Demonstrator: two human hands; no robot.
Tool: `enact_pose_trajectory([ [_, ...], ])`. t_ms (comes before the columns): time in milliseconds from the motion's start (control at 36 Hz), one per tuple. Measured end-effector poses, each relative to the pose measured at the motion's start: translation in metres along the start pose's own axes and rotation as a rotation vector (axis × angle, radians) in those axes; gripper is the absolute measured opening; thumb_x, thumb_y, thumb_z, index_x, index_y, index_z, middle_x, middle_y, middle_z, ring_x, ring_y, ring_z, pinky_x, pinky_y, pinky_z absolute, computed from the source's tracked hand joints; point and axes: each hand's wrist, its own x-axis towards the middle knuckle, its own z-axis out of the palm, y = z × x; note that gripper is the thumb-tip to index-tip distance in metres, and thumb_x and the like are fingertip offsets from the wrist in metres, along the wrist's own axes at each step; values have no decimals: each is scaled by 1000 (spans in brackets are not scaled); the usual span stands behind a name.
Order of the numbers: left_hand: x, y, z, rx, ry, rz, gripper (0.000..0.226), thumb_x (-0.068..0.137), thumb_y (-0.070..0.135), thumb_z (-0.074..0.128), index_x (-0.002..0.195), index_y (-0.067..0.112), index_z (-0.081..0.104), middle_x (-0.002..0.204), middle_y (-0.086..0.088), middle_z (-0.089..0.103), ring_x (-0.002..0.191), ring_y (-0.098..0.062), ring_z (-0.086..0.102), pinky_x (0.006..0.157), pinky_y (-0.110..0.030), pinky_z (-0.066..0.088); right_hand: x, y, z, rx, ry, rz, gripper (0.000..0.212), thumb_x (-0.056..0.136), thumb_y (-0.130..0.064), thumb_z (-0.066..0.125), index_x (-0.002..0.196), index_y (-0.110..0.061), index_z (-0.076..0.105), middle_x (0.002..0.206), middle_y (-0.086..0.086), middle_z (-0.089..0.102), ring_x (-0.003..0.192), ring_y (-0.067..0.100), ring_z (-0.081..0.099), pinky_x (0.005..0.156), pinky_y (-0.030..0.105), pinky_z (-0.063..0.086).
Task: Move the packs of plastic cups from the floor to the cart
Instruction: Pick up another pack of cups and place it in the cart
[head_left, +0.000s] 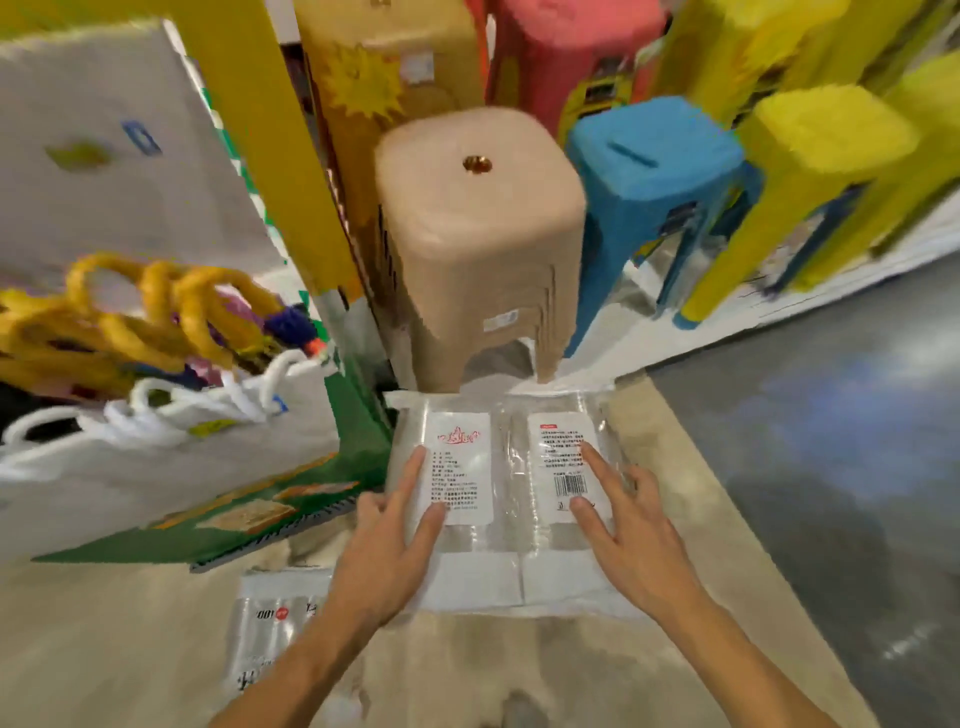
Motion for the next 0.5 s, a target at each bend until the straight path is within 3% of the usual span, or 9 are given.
enact_pose_trajectory([
  [111, -36, 123, -94, 2, -1, 120, 59, 92, 68, 32, 138, 72, -4, 110, -2, 40, 98, -25, 56, 88, -36, 44, -50, -62, -136, 24, 118, 14, 58, 95, -65, 35, 144, -67, 6, 160, -2, 15, 145, 20, 26, 110, 44, 35],
  [194, -55, 197, -147, 44, -16, 234, 58, 91, 70, 28, 140, 70, -3, 115, -5, 45, 110, -28, 56, 89, -36, 40, -84, -97, -217, 69, 191, 36, 57, 94, -65, 38, 145, -65, 11, 154, -3, 20, 138, 21, 39, 106, 40, 40],
  [250, -66, 236, -173, 66, -24, 298, 57, 91, 71, 25, 141, 69, -3, 130, -11, 51, 120, -29, 53, 100, -41, 39, -109, -117, -261, 106, 229, 69, 57, 96, -61, 40, 147, -62, 15, 153, -6, 18, 131, 20, 46, 102, 33, 39],
  [333, -84, 289, -206, 85, -63, 421, 60, 92, 70, 27, 145, 64, -1, 154, -9, 36, 138, -29, 37, 113, -45, 28, -143, -136, -313, 155, 304, 98, 55, 96, -62, 41, 145, -64, 17, 151, -5, 21, 131, 21, 45, 104, 34, 39],
  [389, -94, 321, -222, 109, -97, 476, 61, 91, 71, 28, 146, 62, 1, 156, -11, 33, 143, -32, 28, 114, -45, 23, -165, -143, -340, 165, 362, 129, 56, 94, -65, 41, 145, -64, 16, 150, -2, 25, 132, 23, 45, 108, 38, 38],
  [500, -111, 378, -236, 217, -158, 580, 68, 79, 87, 19, 140, 69, -3, 154, -11, 38, 138, -31, 37, 109, -44, 26, -215, -146, -379, 159, 461, 207, 57, 96, -63, 39, 149, -58, 17, 156, 1, 22, 139, 23, 37, 108, 35, 32],
])
